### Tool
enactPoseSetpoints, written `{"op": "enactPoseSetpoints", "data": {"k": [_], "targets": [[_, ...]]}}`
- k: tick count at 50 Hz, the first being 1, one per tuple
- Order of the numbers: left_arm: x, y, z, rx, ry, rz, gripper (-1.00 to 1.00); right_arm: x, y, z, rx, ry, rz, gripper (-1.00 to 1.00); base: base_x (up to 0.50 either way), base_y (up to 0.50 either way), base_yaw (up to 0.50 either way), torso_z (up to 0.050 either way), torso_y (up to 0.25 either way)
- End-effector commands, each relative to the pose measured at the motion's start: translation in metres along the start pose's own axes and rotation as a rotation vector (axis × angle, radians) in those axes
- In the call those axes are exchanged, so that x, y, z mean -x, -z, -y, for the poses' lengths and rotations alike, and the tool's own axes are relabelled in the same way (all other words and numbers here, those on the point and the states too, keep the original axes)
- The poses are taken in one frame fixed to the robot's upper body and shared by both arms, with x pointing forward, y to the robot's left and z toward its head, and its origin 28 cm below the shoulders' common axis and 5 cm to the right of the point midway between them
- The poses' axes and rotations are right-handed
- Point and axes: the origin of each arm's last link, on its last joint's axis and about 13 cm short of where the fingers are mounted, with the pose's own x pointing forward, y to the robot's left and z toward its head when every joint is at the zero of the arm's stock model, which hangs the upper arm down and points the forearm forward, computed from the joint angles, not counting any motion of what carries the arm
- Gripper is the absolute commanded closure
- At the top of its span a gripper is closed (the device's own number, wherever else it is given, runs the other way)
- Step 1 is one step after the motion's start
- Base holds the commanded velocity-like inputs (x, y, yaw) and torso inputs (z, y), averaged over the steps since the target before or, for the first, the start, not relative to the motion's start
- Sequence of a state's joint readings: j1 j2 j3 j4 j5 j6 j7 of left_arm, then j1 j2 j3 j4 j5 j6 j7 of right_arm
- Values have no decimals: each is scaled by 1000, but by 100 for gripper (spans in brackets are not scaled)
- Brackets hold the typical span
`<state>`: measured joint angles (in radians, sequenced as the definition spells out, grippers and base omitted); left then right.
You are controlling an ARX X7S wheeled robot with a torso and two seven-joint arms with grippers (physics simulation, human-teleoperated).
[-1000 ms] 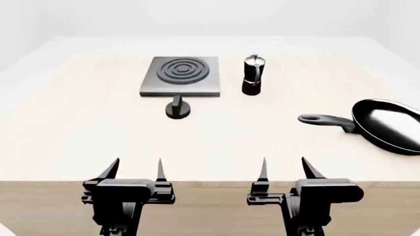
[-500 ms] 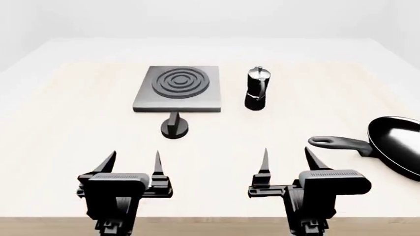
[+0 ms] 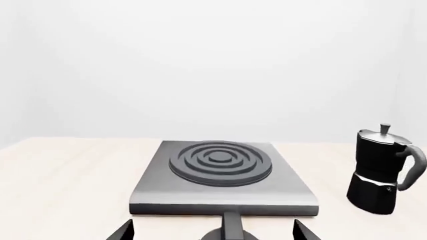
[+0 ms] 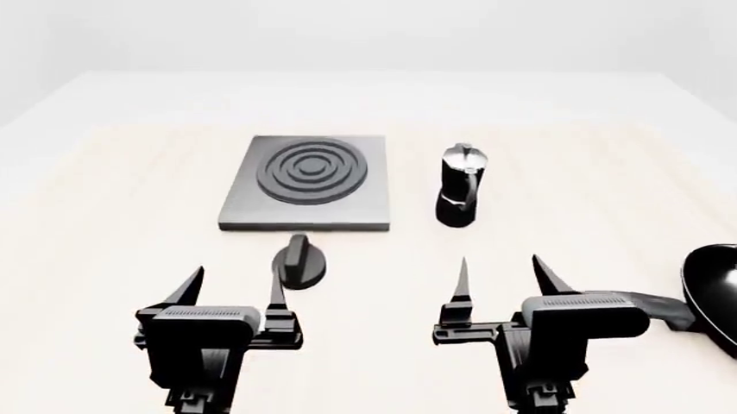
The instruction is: Put the frying pan on the stove.
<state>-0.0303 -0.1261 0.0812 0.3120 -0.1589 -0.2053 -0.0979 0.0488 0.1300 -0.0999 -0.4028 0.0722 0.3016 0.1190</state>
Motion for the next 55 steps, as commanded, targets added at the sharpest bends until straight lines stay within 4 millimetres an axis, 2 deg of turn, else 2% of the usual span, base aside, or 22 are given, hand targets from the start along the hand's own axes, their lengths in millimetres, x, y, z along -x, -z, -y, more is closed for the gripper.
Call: {"op": "enactPoseSetpoints", "data": {"k": [1,29,40,46,49,50,53,55], "targets": [[0,0,0,3,1,-2,-100,-1,0,0,-5,1,-2,-100,320,0,0,0,0],[5,0,-2,9,-6,2,-100,3,4,-1,-5,-11,-10,-100,322,0,0,0,1],[5,0,-1,13,-3,1,-100,1,-1,2,-11,4,-9,-100,320,0,0,0,0],[5,0,-2,14,-2,0,-100,-3,-4,4,-29,178,-17,-100,104,0,0,0,0],[5,0,-2,13,-2,1,-100,-2,-9,8,-30,320,15,-100,0,0,0,0,0],[5,0,-2,13,-2,0,-100,-2,-10,8,-54,326,10,-100,0,0,0,0,0],[5,0,-2,13,-1,1,-100,0,-12,10,25,406,36,-100,0,0,0,0,0],[5,0,-1,12,1,2,-100,0,-12,11,-24,424,16,-100,0,0,0,0,0]]}}
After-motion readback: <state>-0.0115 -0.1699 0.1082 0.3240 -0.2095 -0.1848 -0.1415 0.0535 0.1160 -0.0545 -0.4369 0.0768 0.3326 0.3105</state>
